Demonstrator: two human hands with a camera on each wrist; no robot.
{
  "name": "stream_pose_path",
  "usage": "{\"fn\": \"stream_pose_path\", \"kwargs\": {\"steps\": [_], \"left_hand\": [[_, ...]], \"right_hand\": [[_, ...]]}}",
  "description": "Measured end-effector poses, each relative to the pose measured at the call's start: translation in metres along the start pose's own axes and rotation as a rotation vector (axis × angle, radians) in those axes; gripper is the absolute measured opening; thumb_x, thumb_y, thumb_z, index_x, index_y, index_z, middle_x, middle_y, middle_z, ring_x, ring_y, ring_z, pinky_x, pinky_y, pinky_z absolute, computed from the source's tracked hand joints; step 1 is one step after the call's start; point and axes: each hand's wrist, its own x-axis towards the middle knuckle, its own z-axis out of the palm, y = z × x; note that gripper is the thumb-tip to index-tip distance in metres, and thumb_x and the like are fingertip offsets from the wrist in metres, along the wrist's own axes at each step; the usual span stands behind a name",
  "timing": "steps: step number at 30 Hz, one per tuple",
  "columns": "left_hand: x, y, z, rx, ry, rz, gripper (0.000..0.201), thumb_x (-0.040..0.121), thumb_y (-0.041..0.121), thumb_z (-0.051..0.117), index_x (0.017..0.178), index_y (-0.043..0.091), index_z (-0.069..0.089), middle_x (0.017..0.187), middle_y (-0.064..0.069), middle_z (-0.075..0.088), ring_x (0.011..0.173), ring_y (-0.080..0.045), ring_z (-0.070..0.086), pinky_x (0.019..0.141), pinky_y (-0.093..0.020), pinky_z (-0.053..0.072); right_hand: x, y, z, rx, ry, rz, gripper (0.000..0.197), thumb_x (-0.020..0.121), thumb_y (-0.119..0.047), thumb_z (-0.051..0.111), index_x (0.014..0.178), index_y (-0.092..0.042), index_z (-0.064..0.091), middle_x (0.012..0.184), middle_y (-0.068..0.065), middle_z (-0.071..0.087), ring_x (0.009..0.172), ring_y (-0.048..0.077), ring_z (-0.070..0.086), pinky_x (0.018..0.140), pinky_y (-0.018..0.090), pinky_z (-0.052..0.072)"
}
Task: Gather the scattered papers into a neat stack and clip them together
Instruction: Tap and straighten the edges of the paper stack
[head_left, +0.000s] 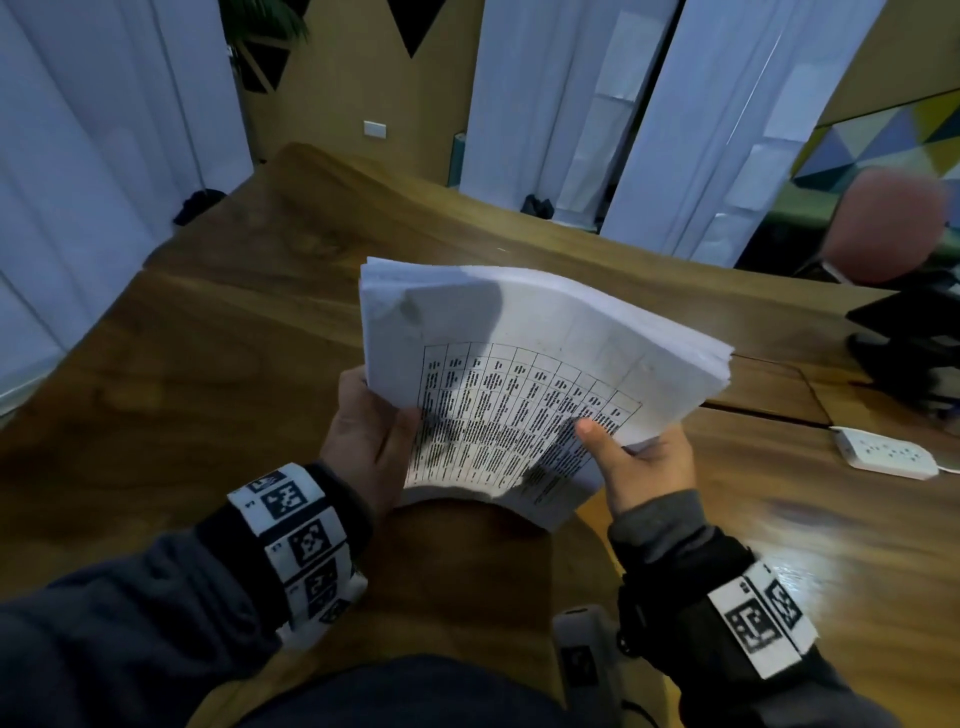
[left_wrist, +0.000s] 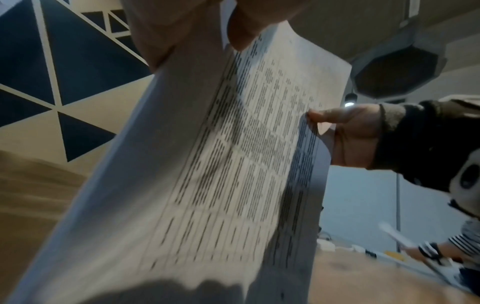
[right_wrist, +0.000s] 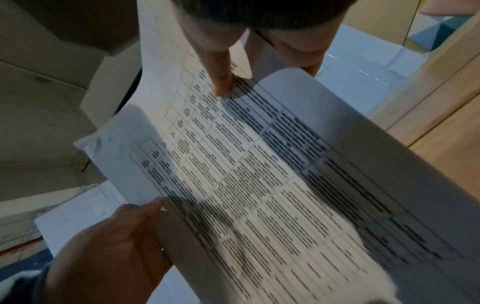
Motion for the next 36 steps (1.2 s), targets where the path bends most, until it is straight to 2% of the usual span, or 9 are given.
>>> {"fn": "stream_pose_path", "kwargs": {"steps": [4, 7, 9, 13, 19, 23, 26, 32, 36], "left_hand": [[0.015, 0.023, -0.004, -0.04, 0.067, 0.004, 0.027, 0.081, 0.031, 0.05, 0.1, 0.025, 0.032, 0.084, 0.016, 0.053, 0.075, 0.018, 0.055, 0.061, -0.009, 0.048], [0.025, 0.035, -0.003, 0.002, 0.098, 0.004, 0.026, 0.087, 0.012, 0.053, 0.1, 0.019, 0.032, 0.08, 0.019, 0.049, 0.068, 0.02, 0.052, 0.053, 0.0, 0.04], [0.028, 0.039, -0.002, 0.027, 0.104, 0.005, 0.026, 0.088, 0.006, 0.052, 0.099, 0.017, 0.031, 0.079, 0.019, 0.048, 0.066, 0.011, 0.052, 0.052, 0.001, 0.039], [0.03, 0.039, -0.005, -0.034, 0.073, 0.002, 0.03, 0.086, 0.004, 0.054, 0.093, 0.024, 0.033, 0.081, 0.017, 0.047, 0.067, 0.021, 0.052, 0.053, 0.0, 0.042], [0.029, 0.038, -0.008, -0.118, 0.029, 0.006, 0.033, 0.079, 0.016, 0.059, 0.095, 0.031, 0.035, 0.089, 0.017, 0.048, 0.074, 0.025, 0.05, 0.06, -0.001, 0.045], [0.03, 0.04, -0.007, -0.145, 0.038, 0.01, 0.032, 0.075, 0.015, 0.057, 0.091, 0.032, 0.035, 0.089, 0.017, 0.048, 0.078, 0.023, 0.051, 0.06, -0.002, 0.045], [0.029, 0.039, -0.007, -0.159, 0.031, 0.004, 0.038, 0.08, 0.006, 0.06, 0.095, 0.03, 0.035, 0.09, 0.017, 0.048, 0.079, 0.024, 0.051, 0.06, -0.001, 0.045], [0.029, 0.041, -0.007, -0.182, 0.03, 0.025, 0.036, 0.078, 0.009, 0.06, 0.09, 0.032, 0.036, 0.09, 0.016, 0.048, 0.079, 0.023, 0.052, 0.058, -0.001, 0.044], [0.029, 0.041, -0.007, -0.191, 0.024, 0.01, 0.034, 0.076, 0.014, 0.059, 0.091, 0.035, 0.036, 0.09, 0.016, 0.05, 0.079, 0.022, 0.053, 0.057, -0.002, 0.044]], "right_hand": [[0.005, -0.021, -0.004, 0.071, 0.031, -0.159, 0.048, 0.075, 0.001, 0.069, 0.117, 0.003, 0.047, 0.113, 0.023, 0.06, 0.101, 0.025, 0.062, 0.073, 0.014, 0.052], [0.009, -0.039, -0.001, 0.117, 0.064, -0.229, 0.04, 0.075, -0.02, 0.071, 0.106, -0.025, 0.046, 0.105, 0.031, 0.059, 0.091, 0.031, 0.062, 0.07, 0.02, 0.054], [0.01, -0.044, 0.0, 0.129, 0.094, -0.286, 0.041, 0.072, -0.031, 0.07, 0.102, -0.029, 0.042, 0.096, 0.024, 0.059, 0.085, 0.022, 0.064, 0.071, 0.024, 0.055], [0.016, -0.05, -0.001, -0.051, 0.18, -0.549, 0.054, 0.075, 0.003, 0.062, 0.115, -0.02, 0.033, 0.068, -0.008, 0.052, 0.06, -0.018, 0.052, 0.08, 0.007, 0.044], [0.021, -0.049, -0.005, -0.277, 0.147, -0.641, 0.057, 0.084, -0.009, 0.056, 0.12, -0.051, 0.042, 0.092, 0.002, 0.052, 0.072, 0.003, 0.055, 0.072, 0.005, 0.043], [0.019, -0.053, -0.006, -0.416, 0.161, -0.673, 0.04, 0.081, -0.001, 0.057, 0.113, -0.024, 0.05, 0.094, 0.023, 0.054, 0.084, 0.012, 0.048, 0.081, -0.004, 0.031], [0.02, -0.053, -0.006, -0.438, 0.168, -0.679, 0.035, 0.082, -0.006, 0.055, 0.112, -0.022, 0.05, 0.095, 0.027, 0.055, 0.086, 0.003, 0.045, 0.083, -0.004, 0.029], [0.019, -0.054, -0.006, -0.447, 0.179, -0.665, 0.031, 0.083, -0.011, 0.055, 0.112, -0.02, 0.052, 0.094, 0.026, 0.054, 0.088, 0.023, 0.05, 0.081, -0.005, 0.031], [0.019, -0.055, -0.008, -0.466, 0.176, -0.665, 0.028, 0.083, -0.011, 0.055, 0.111, -0.011, 0.06, 0.091, 0.027, 0.053, 0.087, 0.007, 0.043, 0.081, -0.005, 0.03]]}}
